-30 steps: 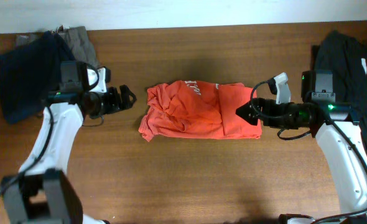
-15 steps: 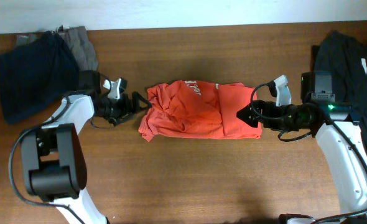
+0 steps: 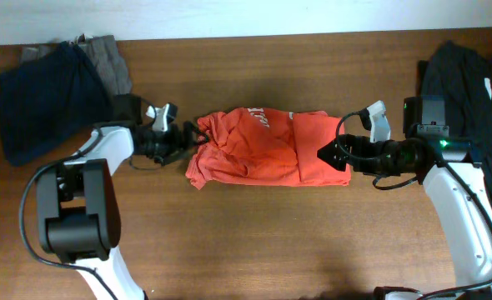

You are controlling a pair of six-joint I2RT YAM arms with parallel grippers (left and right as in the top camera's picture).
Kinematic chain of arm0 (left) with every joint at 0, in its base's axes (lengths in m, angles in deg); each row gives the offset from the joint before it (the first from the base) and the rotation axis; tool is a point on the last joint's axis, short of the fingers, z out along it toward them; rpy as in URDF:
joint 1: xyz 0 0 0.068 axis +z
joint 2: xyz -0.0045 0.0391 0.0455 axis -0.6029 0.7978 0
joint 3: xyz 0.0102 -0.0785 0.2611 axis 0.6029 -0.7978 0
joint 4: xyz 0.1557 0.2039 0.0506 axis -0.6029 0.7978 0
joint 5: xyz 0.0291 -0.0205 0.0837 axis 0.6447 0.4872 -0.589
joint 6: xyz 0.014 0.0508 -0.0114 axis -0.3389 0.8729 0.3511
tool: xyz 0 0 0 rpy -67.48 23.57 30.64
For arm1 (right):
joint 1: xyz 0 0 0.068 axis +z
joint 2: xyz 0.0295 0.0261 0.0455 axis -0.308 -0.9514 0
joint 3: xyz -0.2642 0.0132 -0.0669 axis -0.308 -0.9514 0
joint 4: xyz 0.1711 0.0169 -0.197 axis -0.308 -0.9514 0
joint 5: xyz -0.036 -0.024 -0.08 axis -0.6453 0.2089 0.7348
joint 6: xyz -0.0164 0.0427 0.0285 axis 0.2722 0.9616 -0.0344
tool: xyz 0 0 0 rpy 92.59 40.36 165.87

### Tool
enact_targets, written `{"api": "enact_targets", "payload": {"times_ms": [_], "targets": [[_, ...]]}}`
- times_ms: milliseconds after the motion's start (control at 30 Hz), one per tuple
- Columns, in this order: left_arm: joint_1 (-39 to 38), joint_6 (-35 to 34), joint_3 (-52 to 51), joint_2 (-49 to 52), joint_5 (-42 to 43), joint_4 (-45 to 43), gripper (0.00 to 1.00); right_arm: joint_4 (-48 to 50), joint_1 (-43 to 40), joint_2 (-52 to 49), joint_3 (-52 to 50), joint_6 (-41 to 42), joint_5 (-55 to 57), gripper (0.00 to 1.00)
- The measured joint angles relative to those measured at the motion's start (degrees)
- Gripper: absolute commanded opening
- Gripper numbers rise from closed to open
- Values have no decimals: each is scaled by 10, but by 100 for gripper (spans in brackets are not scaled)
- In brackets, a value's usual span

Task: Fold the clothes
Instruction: 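Grasp the shirt's left end with the left gripper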

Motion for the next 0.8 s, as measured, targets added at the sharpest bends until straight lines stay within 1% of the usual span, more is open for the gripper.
{"api": "enact_targets", "payload": {"times_ms": [200,367,667,700,733,800], "targets": [[-57,-40,2,5,-10,-43,99,-12,0,0,0,0,0,99],[-89,-80,6,9,-25,-68,99,-19,0,0,0,0,1,99],[-97,-101,7,9,-33,-77,99,-21,0,0,0,-3,1,99],[-97,-103,7,9,-33,-78,89,-21,0,0,0,-5,2,99],[-98,-103,7,10,-33,-79,75,-21,0,0,0,-9,2,99],[-98,-106,7,12,-42,-80,56,-21,0,0,0,-11,2,99]]}}
